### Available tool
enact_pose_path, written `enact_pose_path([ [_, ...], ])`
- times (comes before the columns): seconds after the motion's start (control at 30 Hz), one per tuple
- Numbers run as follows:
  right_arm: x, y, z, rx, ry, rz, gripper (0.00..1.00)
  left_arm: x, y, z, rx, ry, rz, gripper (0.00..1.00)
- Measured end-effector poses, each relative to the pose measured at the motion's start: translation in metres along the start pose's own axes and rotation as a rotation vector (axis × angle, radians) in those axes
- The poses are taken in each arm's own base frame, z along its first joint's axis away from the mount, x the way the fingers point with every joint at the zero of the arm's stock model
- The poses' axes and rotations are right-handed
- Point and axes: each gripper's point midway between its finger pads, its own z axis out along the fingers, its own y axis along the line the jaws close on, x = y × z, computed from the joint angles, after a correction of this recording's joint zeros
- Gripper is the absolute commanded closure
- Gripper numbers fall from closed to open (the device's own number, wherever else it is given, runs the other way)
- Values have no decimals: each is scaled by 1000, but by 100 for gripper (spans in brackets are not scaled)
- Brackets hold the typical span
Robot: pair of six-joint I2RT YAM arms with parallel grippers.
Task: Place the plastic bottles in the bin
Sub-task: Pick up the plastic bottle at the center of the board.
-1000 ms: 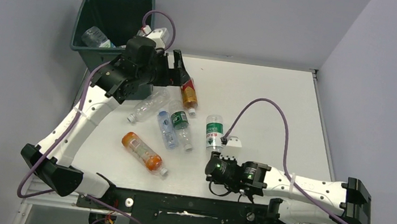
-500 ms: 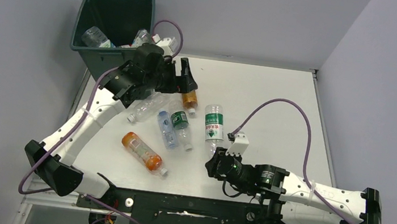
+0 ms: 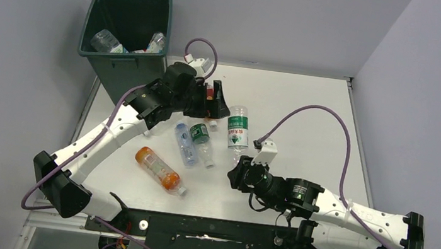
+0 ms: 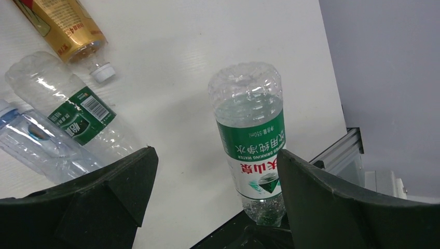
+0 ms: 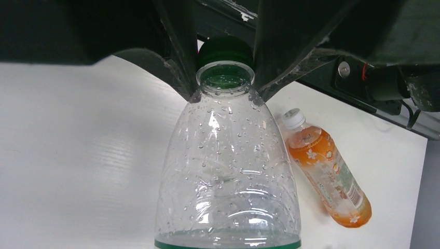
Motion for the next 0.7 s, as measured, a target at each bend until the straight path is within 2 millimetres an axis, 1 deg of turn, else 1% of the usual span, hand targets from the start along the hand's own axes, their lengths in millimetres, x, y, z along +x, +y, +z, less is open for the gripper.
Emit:
enact_pose_path([
  [0.1, -6, 1, 2, -3, -10, 3, 78, 5, -6, 1, 16, 10, -2, 14],
  [0.23, -10, 0, 4, -7, -14, 2, 78, 7, -14, 2, 41, 8, -7, 14],
  [0.4, -12, 1, 4, -11, -14, -4, 78, 18, -16, 6, 51, 29, -20, 14],
  [0.53, -18, 5, 2, -23, -23, -5, 78, 27, -20, 8, 63, 50, -28, 14],
  [0.7, -24, 9, 1, -35, -34, -3, 79, 31, -27, 9, 84, 52, -36, 14],
])
